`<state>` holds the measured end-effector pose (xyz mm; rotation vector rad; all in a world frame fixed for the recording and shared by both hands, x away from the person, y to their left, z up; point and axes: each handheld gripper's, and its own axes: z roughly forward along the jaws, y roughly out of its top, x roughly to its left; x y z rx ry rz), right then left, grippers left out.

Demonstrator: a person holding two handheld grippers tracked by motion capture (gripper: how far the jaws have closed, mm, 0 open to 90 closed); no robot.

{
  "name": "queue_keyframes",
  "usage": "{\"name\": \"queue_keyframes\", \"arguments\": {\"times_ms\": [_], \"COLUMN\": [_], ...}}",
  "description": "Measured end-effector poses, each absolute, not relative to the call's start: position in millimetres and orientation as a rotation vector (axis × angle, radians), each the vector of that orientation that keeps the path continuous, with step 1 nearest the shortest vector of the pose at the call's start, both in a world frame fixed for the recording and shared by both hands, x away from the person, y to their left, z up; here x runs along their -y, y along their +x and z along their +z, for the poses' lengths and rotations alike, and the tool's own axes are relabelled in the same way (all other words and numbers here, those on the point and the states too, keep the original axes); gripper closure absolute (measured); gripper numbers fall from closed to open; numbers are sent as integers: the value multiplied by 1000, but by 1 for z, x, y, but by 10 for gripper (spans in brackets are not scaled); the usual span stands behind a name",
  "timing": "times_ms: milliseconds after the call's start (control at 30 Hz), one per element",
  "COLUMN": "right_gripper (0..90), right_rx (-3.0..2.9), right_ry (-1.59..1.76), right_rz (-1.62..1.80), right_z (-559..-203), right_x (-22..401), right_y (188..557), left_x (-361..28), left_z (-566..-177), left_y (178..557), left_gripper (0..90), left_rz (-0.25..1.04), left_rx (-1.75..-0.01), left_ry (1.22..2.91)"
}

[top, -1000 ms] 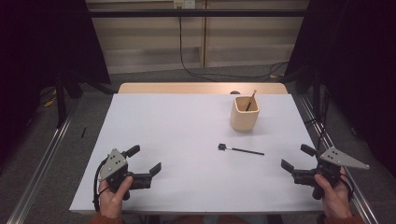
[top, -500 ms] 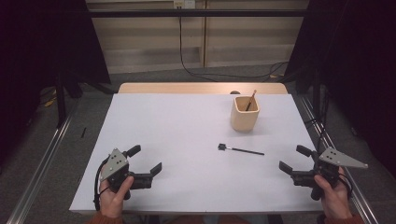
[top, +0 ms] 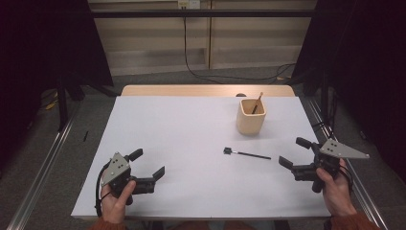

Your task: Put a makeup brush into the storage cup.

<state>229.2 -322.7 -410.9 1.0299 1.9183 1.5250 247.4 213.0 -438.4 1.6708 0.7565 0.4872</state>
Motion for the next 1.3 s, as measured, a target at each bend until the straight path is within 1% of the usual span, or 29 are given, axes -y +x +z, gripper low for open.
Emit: {"name": "queue_keyframes", "arguments": {"times_ms": [200, 900, 1300], "right_gripper": [15, 18, 18], "right_rx": [-1950, -1949, -1900], "right_ry": [991, 881, 881], "right_rz": [1533, 1576, 1568], "right_z": [-408, -384, -371], "right_x": [311, 284, 282], "right_y": [251, 300, 324], "left_x": [-216, -213, -213], "left_z": [-437, -437, -437], "left_y": [247, 245, 247], "left_gripper": [15, 15, 15], "left_rz": [494, 483, 488], "left_rx": [-770, -757, -764], "left_ry": [1651, 1662, 1660]}}
